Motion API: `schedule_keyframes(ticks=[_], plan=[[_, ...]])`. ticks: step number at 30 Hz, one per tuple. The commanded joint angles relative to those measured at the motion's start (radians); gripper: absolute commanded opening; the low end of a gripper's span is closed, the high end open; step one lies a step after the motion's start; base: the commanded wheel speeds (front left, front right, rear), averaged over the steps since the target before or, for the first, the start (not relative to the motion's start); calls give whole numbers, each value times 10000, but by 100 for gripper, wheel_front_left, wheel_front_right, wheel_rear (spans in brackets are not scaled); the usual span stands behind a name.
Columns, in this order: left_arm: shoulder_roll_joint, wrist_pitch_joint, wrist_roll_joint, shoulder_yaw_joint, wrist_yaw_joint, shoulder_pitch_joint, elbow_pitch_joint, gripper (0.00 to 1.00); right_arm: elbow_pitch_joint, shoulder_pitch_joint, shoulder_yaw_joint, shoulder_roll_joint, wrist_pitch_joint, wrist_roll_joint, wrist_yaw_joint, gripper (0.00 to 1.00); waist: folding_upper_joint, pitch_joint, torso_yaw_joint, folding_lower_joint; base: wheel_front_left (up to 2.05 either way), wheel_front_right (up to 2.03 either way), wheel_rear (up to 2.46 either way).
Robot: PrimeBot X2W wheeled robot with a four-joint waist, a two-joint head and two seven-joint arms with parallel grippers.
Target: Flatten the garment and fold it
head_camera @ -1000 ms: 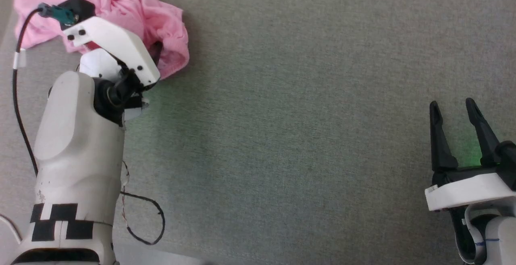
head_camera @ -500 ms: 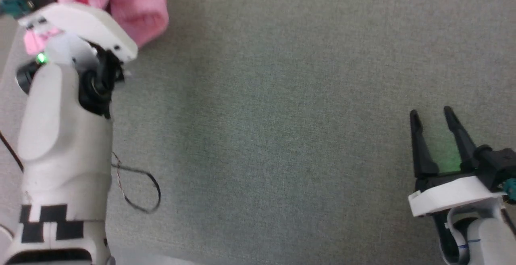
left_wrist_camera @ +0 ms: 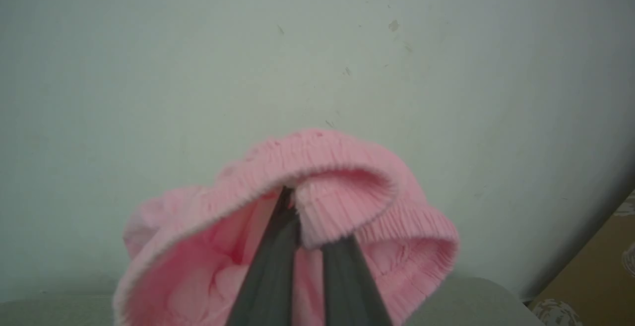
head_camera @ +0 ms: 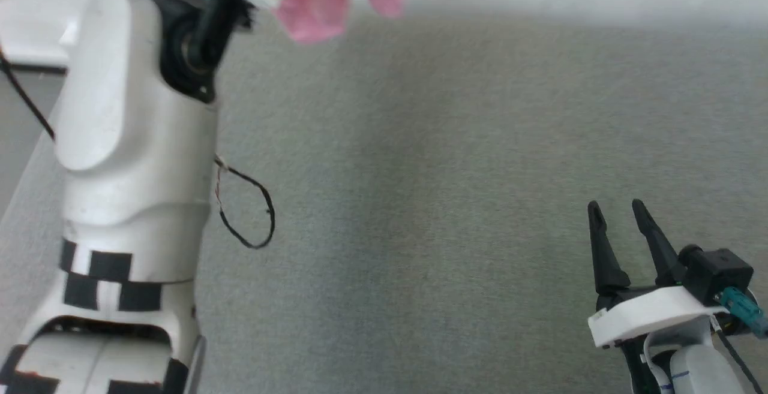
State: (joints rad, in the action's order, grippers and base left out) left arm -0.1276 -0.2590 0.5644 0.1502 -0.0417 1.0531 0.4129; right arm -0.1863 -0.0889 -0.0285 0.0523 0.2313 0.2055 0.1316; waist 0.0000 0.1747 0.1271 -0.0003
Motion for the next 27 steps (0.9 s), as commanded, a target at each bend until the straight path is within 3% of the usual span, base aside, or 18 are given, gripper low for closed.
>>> schedule_keyframes(ticks=[1, 6, 11, 14, 19, 20, 21, 27], plan=[[46, -37, 67, 34, -49, -127, 45, 0, -44, 94, -4, -17, 61, 64, -9, 100, 0, -936, -957, 3, 0, 0, 0], [522, -448, 540, 697, -223, -1325, 368, 0, -346, 298, -32, -18, 182, 276, -9, 100, 0, -1117, -1378, 3, 0, 0, 0], [732, -697, 662, 2086, -286, -3071, 1105, 0, -584, 507, -129, -19, 247, 392, -9, 100, 0, -1094, -1619, 3, 0, 0, 0], [763, -826, 890, 2885, -194, -4070, 1696, 0, -643, 534, -169, -19, 268, 376, -9, 100, 0, -1057, -1778, 3, 0, 0, 0], [770, -1094, 2251, 4345, 191, -5130, 1891, 0, -657, 536, -298, -19, 288, 349, -9, 100, 0, -995, -1824, 3, 0, 0, 0], [771, -1116, 2598, 4520, 338, -5221, 1838, 42, -659, 547, -335, -19, 290, 350, -9, 100, 0, -998, -1774, 3, 0, 0, 0], [771, -1138, 2891, 4705, 429, -5250, 1751, 100, -671, 565, -358, -19, 292, 355, -9, 100, 0, -1009, -1708, 3, 0, 0, 0], [772, -189, 3862, 4767, 867, -4805, 949, 100, -761, 738, -488, -20, 300, 446, -9, 100, 0, -1258, -1193, 3, 0, 0, 0]])
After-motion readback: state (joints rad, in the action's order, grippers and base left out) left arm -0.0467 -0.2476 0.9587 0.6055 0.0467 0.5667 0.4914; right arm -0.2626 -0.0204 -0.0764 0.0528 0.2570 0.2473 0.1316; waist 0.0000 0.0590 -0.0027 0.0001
